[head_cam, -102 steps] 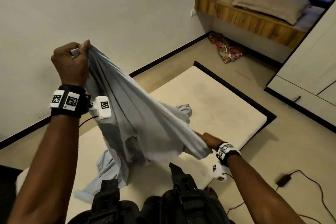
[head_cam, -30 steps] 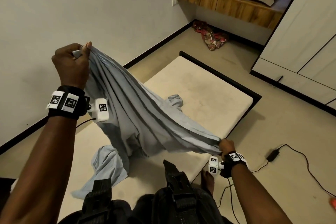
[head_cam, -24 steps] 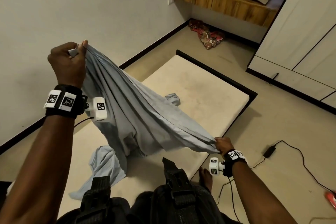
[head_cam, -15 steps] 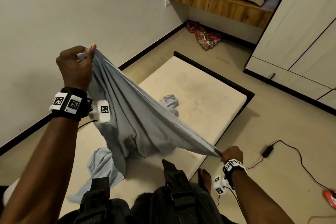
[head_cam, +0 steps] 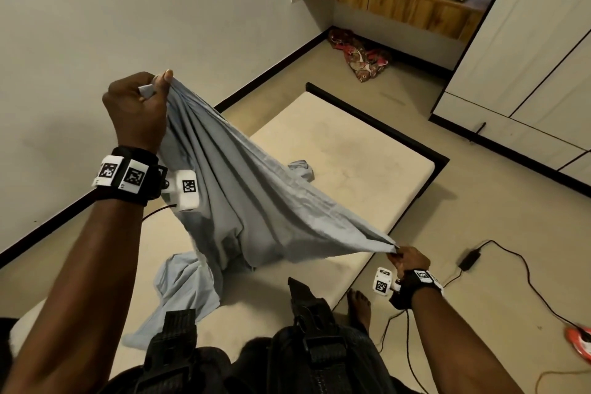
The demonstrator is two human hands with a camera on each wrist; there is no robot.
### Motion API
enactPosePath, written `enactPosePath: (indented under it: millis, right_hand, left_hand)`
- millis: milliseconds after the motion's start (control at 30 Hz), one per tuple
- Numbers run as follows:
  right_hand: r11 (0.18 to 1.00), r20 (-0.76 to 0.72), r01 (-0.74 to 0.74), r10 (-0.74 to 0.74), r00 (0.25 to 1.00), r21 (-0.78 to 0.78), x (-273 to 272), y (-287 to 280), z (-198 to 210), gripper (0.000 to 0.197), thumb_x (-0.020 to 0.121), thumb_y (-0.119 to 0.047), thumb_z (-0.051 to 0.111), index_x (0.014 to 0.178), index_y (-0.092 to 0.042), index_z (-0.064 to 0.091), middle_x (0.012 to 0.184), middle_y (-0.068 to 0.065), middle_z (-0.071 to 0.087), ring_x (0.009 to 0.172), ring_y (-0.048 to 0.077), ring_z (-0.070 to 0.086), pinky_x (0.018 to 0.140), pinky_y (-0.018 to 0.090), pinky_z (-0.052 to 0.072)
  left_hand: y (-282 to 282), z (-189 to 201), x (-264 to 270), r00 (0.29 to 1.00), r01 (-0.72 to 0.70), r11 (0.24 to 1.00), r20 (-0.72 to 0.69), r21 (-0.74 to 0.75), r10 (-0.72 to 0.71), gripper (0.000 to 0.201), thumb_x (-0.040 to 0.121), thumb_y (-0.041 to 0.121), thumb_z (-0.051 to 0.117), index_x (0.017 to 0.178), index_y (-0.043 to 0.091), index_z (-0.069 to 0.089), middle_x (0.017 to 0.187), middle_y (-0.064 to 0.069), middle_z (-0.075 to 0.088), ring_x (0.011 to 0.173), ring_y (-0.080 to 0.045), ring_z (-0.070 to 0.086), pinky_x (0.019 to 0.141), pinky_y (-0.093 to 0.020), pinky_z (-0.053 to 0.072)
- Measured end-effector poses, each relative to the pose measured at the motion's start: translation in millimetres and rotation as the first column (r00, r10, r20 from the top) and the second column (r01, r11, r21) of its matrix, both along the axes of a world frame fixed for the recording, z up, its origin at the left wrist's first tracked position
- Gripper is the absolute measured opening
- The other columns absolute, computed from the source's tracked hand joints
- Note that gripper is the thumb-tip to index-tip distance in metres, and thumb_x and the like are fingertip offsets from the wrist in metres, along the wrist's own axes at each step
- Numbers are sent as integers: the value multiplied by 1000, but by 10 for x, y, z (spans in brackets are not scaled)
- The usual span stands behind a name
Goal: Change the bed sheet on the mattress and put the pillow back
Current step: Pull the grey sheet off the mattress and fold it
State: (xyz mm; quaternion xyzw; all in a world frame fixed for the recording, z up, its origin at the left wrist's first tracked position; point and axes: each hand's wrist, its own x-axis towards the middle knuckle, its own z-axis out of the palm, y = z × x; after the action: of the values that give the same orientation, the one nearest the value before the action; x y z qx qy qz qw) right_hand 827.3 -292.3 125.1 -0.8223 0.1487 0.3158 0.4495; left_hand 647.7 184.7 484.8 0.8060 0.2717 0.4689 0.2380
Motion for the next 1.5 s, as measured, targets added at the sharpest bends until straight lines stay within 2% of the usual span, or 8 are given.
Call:
enactPosePath:
  millis: [133, 267, 433, 600, 700, 867, 1100, 1500]
  right_hand:
    - [861, -211, 371, -313, 926, 348, 43, 85, 60, 46, 102, 0, 46, 140, -24, 45, 140, -6, 47, 68, 0, 72, 88, 21, 55]
    - [977, 46, -113, 123, 991, -183, 127, -31, 109, 41, 97, -53, 54, 130, -29, 62, 131, -5, 66, 110, 9, 67, 80, 20, 46]
    - [928, 158, -114, 180, 971, -356, 29, -136, 139, 51, 80, -66, 65, 110, -26, 73, 104, -7, 74, 101, 14, 70, 71, 21, 48]
    - [991, 42, 128, -130, 991, 32, 77, -203, 64, 39, 96, -48, 60, 128, -27, 65, 118, 3, 71, 108, 24, 67, 79, 23, 50]
    - [832, -206, 470, -425, 882, 295, 26, -133, 196, 16, 86, 2, 72, 99, 7, 66, 81, 17, 74, 63, 28, 71, 52, 28, 58]
    - [760, -330, 433, -300, 895, 485, -14, -53, 386, 21, 82, -2, 77, 75, -9, 59, 79, 13, 74, 66, 21, 73, 58, 27, 60]
    - [599, -431, 468, -218, 876, 649, 7, 117, 419, 6, 94, -2, 62, 92, -2, 67, 85, 13, 76, 75, 23, 75, 69, 34, 63]
    - [417, -453, 580, -370, 811, 700, 109, 320, 414, 30, 87, 9, 40, 66, -6, 54, 71, 12, 65, 83, 32, 64, 71, 43, 63]
  left_hand:
    - [-12, -1, 29, 1000, 2, 1000, -11, 6, -2, 55, 96, 50, 63, 64, 7, 53, 59, -21, 35, 59, -29, 34, 56, -32, 29]
    - [41, -7, 28, 1000, -11, 1000, -14, -1, 11, 57, 96, 52, 63, 65, 4, 57, 59, -25, 39, 61, -40, 40, 56, -36, 29]
    - [93, 2, 34, 1000, -16, 1000, -26, 1, 16, 60, 96, 53, 62, 65, 2, 55, 61, -27, 37, 63, -42, 39, 56, -36, 29]
    - [100, -34, 58, 999, -34, 999, 22, -39, 35, 62, 95, 54, 64, 65, 0, 56, 61, -30, 40, 61, -39, 37, 55, -37, 30]
    - [84, -23, 73, 999, -7, 999, 40, -45, 9, 60, 95, 53, 65, 64, 2, 55, 60, -27, 37, 59, -21, 31, 56, -36, 29]
    - [38, -26, 109, 999, 6, 999, 37, -40, -5, 56, 95, 52, 65, 63, 7, 53, 59, -22, 33, 57, -15, 30, 56, -36, 28]
    - [-16, -76, 138, 999, 23, 998, 34, -58, -21, 56, 95, 52, 65, 67, 3, 61, 58, -24, 42, 59, -21, 37, 57, -34, 32]
    - [-19, -95, 121, 1000, 20, 998, 13, -55, -19, 58, 96, 51, 64, 66, 2, 58, 58, -22, 37, 58, -18, 34, 56, -35, 29]
